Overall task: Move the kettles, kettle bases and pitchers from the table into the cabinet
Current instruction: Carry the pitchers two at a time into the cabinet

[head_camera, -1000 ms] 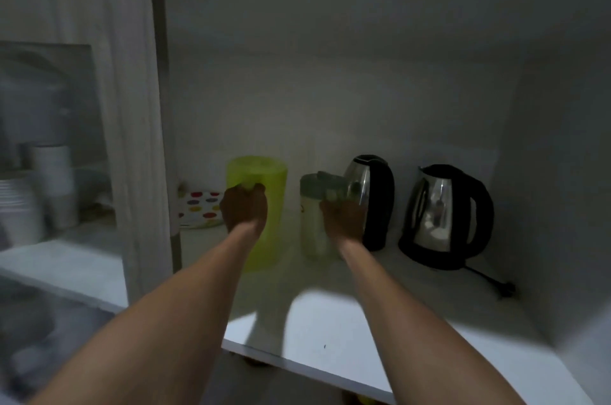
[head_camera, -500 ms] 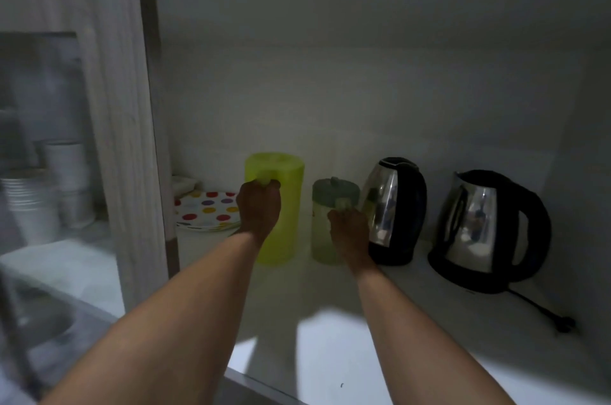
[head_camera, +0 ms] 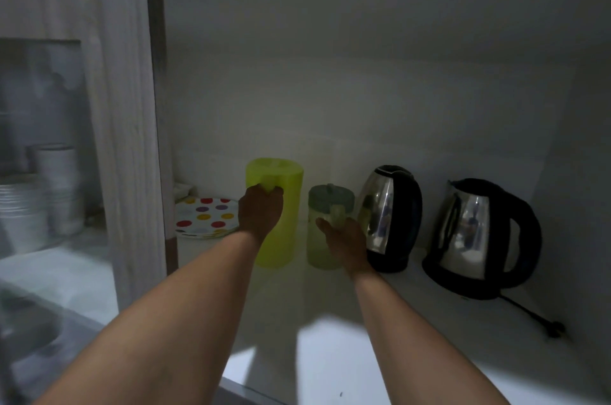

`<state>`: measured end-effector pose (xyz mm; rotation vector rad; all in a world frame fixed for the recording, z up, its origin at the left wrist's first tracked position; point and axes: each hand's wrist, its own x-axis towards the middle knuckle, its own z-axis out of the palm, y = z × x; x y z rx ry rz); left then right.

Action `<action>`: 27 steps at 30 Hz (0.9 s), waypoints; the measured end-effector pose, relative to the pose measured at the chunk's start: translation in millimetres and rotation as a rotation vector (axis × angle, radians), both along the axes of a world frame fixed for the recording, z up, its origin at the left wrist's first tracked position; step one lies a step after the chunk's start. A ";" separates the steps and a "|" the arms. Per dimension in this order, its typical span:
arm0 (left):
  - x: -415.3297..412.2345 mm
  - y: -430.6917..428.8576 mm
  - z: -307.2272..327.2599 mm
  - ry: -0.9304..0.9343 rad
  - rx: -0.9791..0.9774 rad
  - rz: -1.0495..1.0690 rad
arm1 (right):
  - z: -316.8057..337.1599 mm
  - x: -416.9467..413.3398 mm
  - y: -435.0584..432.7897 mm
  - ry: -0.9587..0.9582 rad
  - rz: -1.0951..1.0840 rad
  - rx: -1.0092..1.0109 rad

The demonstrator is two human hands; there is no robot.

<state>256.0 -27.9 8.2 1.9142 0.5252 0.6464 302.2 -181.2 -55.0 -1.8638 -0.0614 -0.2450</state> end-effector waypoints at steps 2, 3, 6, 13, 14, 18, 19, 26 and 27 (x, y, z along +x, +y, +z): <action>-4.8 0.2 1.0 0.060 0.065 -0.009 | 4.7 -4.9 -5.2 0.004 -0.012 -0.070; -7.0 0.2 0.7 0.085 0.088 -0.009 | 6.6 -6.9 -7.0 -0.004 -0.017 -0.100; -16.7 -4.3 2.1 0.173 0.137 0.039 | 12.1 -12.1 -9.9 -0.019 -0.052 -0.172; -64.4 -17.2 14.1 0.246 0.129 0.052 | 46.9 -72.3 -22.0 -0.069 -0.115 -0.419; -72.2 -19.1 15.8 0.255 0.132 0.027 | 51.9 -83.7 -23.2 -0.076 -0.130 -0.455; -106.5 -21.5 16.6 0.272 0.307 -0.130 | 68.7 -141.0 -26.2 -0.091 -0.193 -0.546; -115.3 -21.1 16.3 0.255 0.350 -0.167 | 71.2 -153.6 -26.3 -0.076 -0.194 -0.563; -204.7 -4.9 24.9 0.041 0.599 -0.304 | 78.7 -231.0 -8.9 -0.156 -0.203 -0.680; -217.2 2.2 27.1 0.014 0.615 -0.300 | 81.1 -241.6 -3.5 -0.169 -0.199 -0.689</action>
